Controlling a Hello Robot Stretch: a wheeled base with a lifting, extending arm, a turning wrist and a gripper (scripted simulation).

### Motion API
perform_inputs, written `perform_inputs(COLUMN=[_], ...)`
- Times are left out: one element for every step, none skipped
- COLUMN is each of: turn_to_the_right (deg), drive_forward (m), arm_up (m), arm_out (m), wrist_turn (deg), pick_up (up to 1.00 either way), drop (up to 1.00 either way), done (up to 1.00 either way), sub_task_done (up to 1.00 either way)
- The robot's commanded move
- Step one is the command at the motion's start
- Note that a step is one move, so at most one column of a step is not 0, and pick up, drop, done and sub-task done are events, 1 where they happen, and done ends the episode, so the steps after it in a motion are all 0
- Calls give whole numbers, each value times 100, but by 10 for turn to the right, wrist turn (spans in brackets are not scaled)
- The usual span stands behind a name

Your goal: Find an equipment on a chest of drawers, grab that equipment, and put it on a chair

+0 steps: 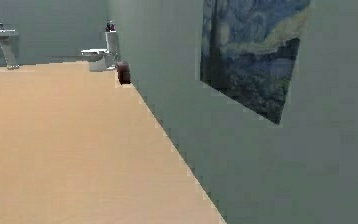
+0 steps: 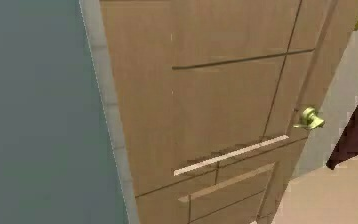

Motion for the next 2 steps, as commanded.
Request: perform_inputs(turn_to_the_right=[-240, 0], drive_forward=[0, 5], arm_up=[0, 0], arm_out=[0, 0], wrist_turn=[0, 0], pick_up=[0, 0], drop=[0, 0], done=[0, 0], sub_task_done=[0, 0])
